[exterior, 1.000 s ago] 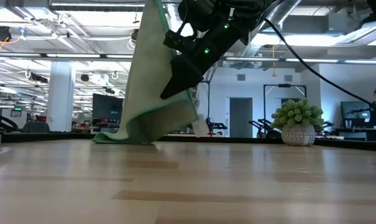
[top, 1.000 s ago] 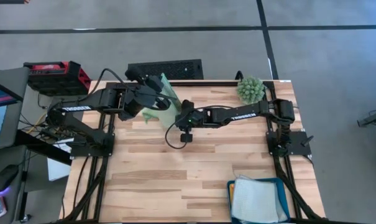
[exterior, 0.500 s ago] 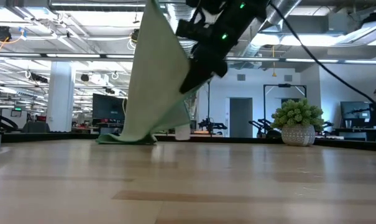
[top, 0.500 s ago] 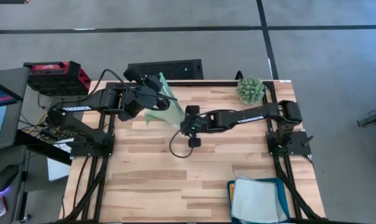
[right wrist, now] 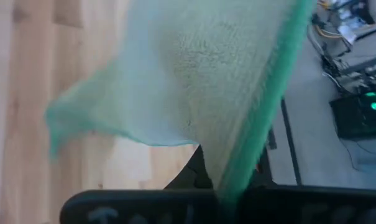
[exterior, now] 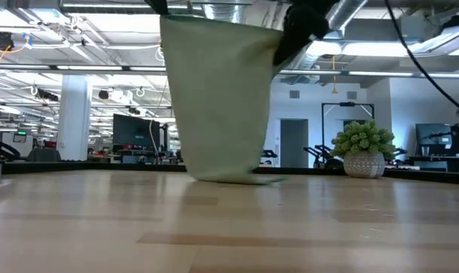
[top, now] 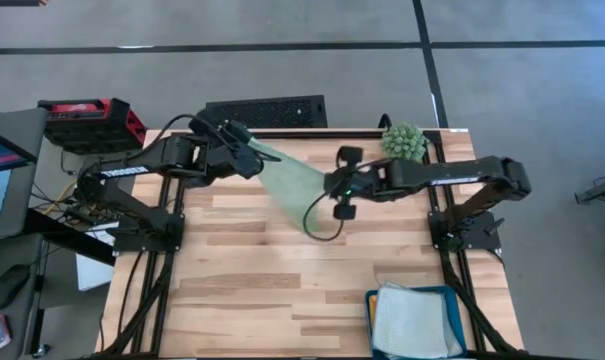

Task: Fold microfiber towels
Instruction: Fold the green towel

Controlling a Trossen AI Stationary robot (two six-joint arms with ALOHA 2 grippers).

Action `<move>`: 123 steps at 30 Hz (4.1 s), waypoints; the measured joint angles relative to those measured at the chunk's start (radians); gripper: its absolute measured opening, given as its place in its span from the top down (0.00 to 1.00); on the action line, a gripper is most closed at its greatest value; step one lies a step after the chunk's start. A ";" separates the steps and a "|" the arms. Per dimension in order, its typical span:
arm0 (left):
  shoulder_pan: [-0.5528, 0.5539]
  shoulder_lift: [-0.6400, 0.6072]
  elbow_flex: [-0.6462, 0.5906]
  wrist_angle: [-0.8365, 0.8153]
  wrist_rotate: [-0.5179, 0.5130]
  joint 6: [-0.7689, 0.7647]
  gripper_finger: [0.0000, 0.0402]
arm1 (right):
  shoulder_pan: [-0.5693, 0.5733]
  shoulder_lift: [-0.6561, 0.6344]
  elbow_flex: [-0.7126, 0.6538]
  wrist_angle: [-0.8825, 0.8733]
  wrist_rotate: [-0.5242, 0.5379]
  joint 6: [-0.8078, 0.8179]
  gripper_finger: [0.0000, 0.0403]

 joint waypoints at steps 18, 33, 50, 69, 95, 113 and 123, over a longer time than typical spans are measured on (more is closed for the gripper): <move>0.191 0.078 0.000 0.147 0.036 0.170 1.00 | -0.272 -0.155 0.000 0.108 0.036 -0.131 0.99; 0.244 0.085 0.000 0.457 0.037 0.508 1.00 | -0.265 -0.216 0.000 0.165 0.224 -0.203 0.99; -0.017 0.084 -0.140 0.015 0.326 -0.018 1.00 | 0.046 -0.216 -0.165 -0.128 -0.015 0.266 0.99; -0.243 0.084 -0.472 0.274 0.600 -0.227 1.00 | 0.362 -0.216 -0.547 0.207 -0.122 0.656 0.99; -0.186 0.084 -0.625 0.426 0.471 -0.389 1.00 | 0.220 -0.216 -0.658 0.298 -0.064 0.647 0.98; -0.011 0.084 -0.630 0.583 0.407 -0.173 1.00 | -0.051 -0.216 -0.667 0.294 -0.033 0.465 0.99; 0.054 0.100 -0.645 0.659 0.416 -0.101 1.00 | -0.125 -0.216 -0.666 0.289 -0.030 0.428 0.99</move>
